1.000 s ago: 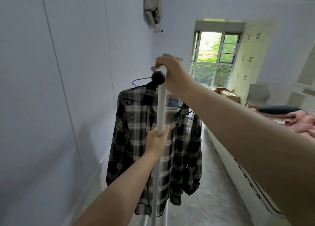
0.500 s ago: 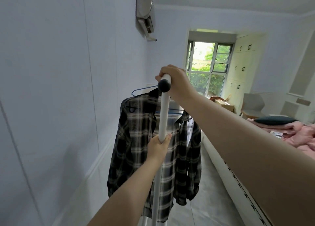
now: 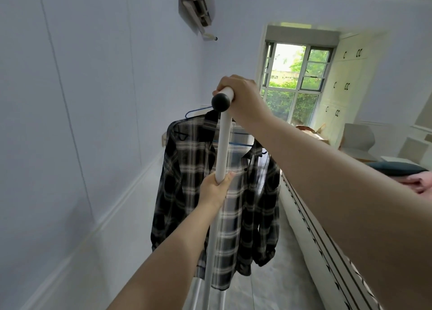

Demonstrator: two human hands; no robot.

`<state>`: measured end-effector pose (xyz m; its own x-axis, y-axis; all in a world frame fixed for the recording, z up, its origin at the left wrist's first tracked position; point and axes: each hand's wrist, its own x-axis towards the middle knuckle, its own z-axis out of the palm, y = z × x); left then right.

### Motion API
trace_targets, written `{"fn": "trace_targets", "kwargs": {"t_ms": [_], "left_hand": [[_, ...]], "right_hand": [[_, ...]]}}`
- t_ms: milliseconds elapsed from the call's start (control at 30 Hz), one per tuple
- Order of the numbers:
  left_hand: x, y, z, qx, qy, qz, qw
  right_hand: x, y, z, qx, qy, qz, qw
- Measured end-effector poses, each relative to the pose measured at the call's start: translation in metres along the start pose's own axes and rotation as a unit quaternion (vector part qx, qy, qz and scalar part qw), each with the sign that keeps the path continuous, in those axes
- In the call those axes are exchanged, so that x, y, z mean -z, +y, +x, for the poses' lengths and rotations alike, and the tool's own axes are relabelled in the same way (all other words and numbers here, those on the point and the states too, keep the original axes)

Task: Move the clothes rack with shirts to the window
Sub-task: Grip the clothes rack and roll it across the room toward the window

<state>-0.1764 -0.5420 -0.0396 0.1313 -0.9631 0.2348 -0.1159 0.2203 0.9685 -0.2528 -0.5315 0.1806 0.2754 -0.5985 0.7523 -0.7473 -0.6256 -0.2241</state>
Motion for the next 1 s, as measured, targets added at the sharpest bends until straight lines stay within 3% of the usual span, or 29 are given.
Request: {"fn": "trace_targets", "kwargs": {"t_ms": [500, 1000], "left_hand": [[-0.082, -0.034, 0.166, 0.004, -0.040, -0.018, 0.999], [-0.124, -0.072, 0.340, 0.015, -0.087, -0.019, 0.996]], "right_hand": [[-0.063, 0.147, 0.084, -0.034, 0.063, 0.065, 0.995], [-0.140, 0.260, 0.184, -0.137, 0.050, 0.071, 0.987]]}}
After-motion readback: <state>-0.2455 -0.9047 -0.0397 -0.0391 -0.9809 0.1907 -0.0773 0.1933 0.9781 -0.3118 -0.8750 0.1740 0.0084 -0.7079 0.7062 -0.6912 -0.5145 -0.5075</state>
